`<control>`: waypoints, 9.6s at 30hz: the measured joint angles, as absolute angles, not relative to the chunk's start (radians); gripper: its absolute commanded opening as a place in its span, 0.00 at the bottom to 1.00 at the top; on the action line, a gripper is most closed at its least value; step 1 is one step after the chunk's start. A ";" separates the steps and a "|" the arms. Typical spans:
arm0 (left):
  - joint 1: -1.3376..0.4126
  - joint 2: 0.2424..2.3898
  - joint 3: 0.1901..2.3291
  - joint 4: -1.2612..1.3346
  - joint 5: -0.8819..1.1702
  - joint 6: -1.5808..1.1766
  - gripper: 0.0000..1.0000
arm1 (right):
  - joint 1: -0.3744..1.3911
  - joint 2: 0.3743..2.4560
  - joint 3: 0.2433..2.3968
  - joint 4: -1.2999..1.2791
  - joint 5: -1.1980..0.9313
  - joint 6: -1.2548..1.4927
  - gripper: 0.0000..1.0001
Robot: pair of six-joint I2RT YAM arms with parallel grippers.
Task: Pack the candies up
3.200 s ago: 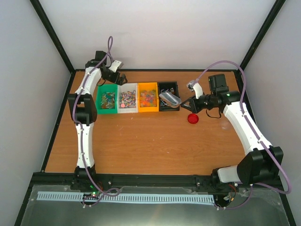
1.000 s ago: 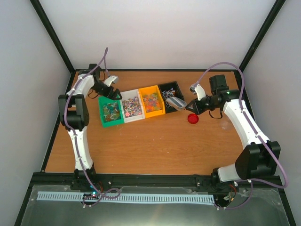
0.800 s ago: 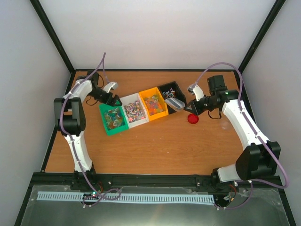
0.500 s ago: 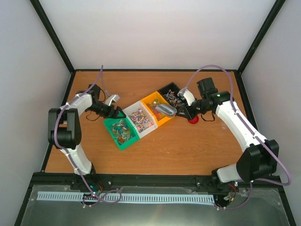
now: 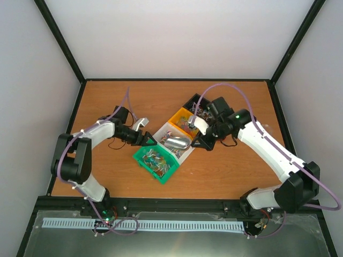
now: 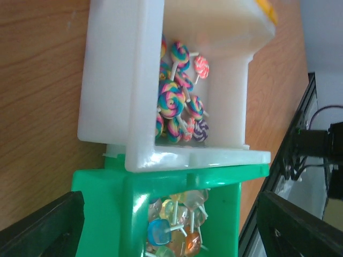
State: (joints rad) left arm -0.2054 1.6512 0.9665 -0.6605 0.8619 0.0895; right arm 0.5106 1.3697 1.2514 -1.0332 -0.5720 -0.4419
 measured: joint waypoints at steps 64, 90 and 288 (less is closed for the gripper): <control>-0.563 1.677 1.154 -0.699 0.463 1.057 0.47 | 0.791 1.182 0.960 -0.863 -0.384 -0.422 0.03; -0.550 1.840 1.337 -0.538 0.514 0.562 0.67 | 0.644 1.281 1.094 -0.921 -0.136 -0.495 0.03; -0.310 1.565 1.123 -0.600 0.645 0.334 0.25 | 0.601 1.850 1.375 -1.024 -0.222 -0.429 0.03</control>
State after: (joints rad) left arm -0.3099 1.5650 1.1233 -0.5999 0.6445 0.3336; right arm 0.6010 1.8500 1.3754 -1.0241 -0.2218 -0.4286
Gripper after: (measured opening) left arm 0.246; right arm 0.084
